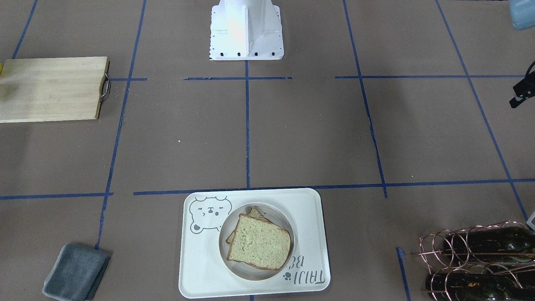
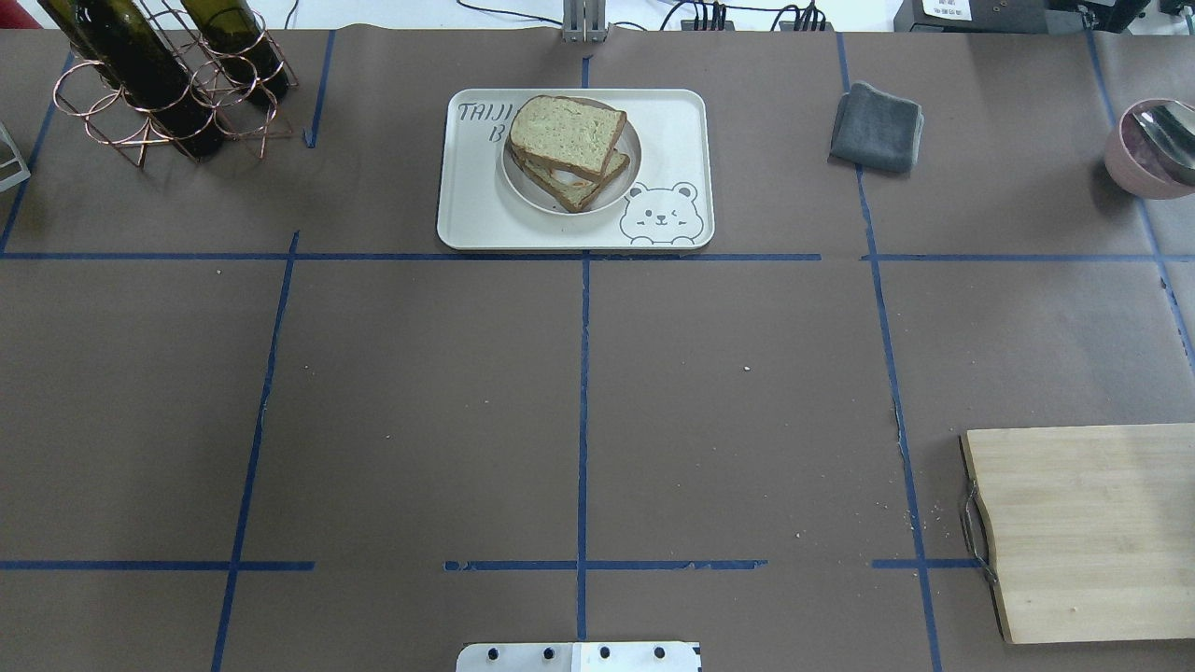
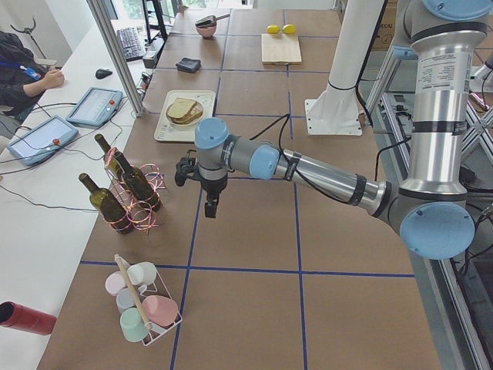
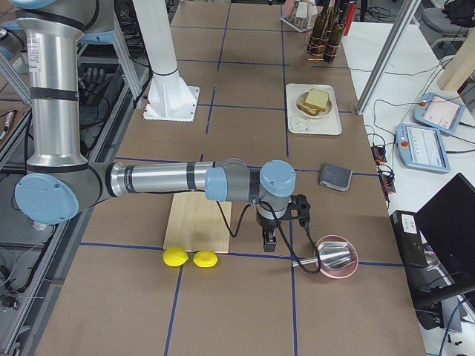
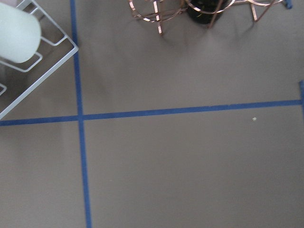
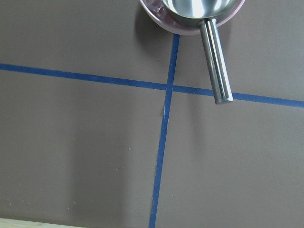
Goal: Make sandwich and place on tray
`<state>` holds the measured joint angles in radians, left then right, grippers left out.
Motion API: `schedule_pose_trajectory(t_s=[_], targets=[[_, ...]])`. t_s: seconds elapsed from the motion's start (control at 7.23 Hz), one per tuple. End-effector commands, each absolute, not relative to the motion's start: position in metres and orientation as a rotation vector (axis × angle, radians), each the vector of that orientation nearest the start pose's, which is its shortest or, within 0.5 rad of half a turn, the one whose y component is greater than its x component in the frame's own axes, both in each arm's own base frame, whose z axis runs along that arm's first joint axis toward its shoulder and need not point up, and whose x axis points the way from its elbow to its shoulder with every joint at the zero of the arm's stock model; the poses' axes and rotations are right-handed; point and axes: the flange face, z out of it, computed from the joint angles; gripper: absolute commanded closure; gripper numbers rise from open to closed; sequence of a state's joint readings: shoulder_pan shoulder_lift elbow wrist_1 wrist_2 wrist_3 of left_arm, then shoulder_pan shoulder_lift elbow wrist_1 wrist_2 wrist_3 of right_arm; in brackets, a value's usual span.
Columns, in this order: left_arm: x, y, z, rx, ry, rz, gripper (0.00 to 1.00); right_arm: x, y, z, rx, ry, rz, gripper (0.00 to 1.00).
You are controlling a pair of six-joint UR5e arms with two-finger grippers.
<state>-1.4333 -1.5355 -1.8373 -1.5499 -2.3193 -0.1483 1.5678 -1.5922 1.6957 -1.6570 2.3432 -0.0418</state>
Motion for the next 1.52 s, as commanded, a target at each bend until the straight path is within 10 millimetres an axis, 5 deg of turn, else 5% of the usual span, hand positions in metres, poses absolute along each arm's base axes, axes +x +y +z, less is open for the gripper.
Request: schedule_pose_trajectory(t_s=[0.0,0.28,0.69,1.38], targets=[[-0.033,-0.477,0.628,0.024,0.760,0.058,0.00,0.068,-0.483,0.616,0.028,-0.800,-0.019,0.00],[-0.044,-0.471,0.641,0.000,0.833,0.014,0.00,0.072,-0.481,0.627,0.009,-0.819,0.002,0.00],[-0.081,-0.467,0.634,0.037,0.848,-0.063,0.00,0.077,-0.480,0.631,-0.003,-0.826,0.033,0.00],[-0.083,-0.471,0.628,0.046,0.840,-0.069,0.00,0.086,-0.468,0.636,-0.004,-0.827,0.058,0.00]])
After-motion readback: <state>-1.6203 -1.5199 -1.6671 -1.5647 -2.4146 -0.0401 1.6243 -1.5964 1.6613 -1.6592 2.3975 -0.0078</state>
